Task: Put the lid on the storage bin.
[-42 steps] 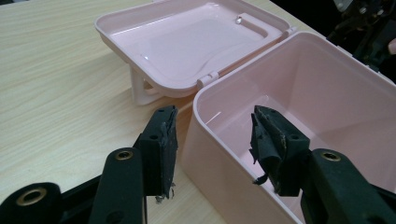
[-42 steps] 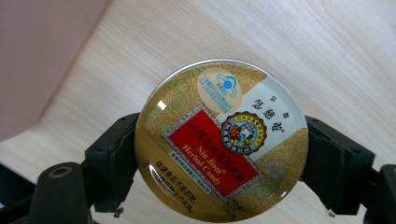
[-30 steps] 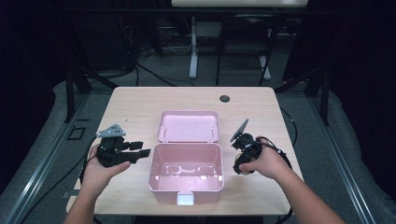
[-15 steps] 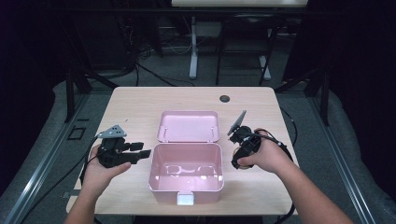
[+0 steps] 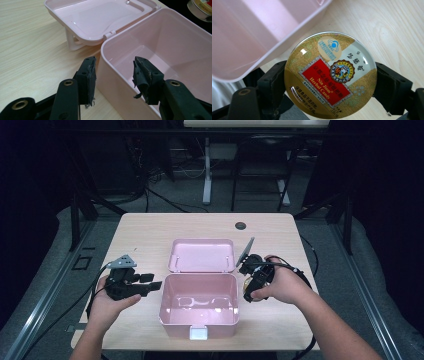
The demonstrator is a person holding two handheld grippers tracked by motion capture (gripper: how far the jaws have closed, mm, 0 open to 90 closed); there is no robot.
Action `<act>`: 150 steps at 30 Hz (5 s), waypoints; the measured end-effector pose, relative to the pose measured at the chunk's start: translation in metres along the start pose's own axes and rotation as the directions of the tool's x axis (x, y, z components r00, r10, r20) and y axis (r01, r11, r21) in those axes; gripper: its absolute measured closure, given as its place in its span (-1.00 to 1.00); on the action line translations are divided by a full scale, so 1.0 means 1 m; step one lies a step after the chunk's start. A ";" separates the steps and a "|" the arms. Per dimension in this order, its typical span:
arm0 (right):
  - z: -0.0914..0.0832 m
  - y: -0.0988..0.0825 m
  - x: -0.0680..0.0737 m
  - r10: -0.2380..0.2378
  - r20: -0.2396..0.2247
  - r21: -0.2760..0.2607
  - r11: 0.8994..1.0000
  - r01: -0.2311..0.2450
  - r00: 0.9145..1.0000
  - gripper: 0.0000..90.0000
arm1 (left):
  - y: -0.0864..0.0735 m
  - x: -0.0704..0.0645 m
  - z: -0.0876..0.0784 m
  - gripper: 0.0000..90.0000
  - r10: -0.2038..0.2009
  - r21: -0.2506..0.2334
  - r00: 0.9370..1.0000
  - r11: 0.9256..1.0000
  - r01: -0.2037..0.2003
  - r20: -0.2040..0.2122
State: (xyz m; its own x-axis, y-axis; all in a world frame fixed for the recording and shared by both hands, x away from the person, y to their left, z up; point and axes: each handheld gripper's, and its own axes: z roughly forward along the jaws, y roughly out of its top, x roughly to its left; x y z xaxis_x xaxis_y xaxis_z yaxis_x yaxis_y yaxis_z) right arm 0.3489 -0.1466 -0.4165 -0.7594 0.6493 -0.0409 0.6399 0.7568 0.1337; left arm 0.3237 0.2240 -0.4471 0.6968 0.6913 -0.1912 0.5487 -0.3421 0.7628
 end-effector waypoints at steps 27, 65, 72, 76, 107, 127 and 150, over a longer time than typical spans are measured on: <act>-0.001 0.041 0.048 -0.383 -0.027 -0.018 0.924 0.382 0.923 -0.56 | -0.003 -0.002 0.001 0.20 0.005 0.017 1.000 1.000 -0.005 0.002; 0.036 0.063 0.060 -0.624 -0.099 0.023 0.777 0.629 0.775 -0.56 | -0.028 -0.004 -0.017 0.22 -0.023 0.030 0.999 0.999 0.024 -0.045; 0.047 0.061 0.054 -0.599 -0.117 0.007 0.797 0.604 0.792 -0.56 | -0.028 -0.004 -0.016 0.22 -0.026 0.028 0.999 0.999 0.027 -0.042; 0.051 0.061 0.054 -0.595 -0.122 0.008 0.800 0.600 0.795 -0.56 | -0.028 -0.004 -0.015 0.22 -0.022 0.029 0.999 0.999 0.023 -0.040; 0.076 0.064 0.064 -0.609 -0.115 0.039 0.786 0.616 0.785 -0.56 | -0.030 -0.002 -0.011 0.23 -0.033 0.032 0.999 0.999 0.034 -0.040; 0.086 0.065 0.063 -0.610 -0.110 0.060 0.784 0.618 0.785 -0.56 | -0.030 -0.002 -0.009 0.22 -0.036 0.039 0.999 0.999 0.037 -0.039; 0.088 0.065 0.060 -0.588 -0.124 0.036 0.802 0.596 0.799 -0.68 | -0.031 -0.003 -0.006 0.22 -0.029 0.041 0.999 0.999 0.031 -0.031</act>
State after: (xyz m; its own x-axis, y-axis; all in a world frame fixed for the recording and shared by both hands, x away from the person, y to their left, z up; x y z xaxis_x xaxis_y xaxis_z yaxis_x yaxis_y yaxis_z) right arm 0.3555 -0.0517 -0.4972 -0.9978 0.0646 0.0118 0.0650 0.9967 0.0476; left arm 0.3018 0.2363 -0.4662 0.6659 0.7202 -0.1944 0.5883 -0.3468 0.7305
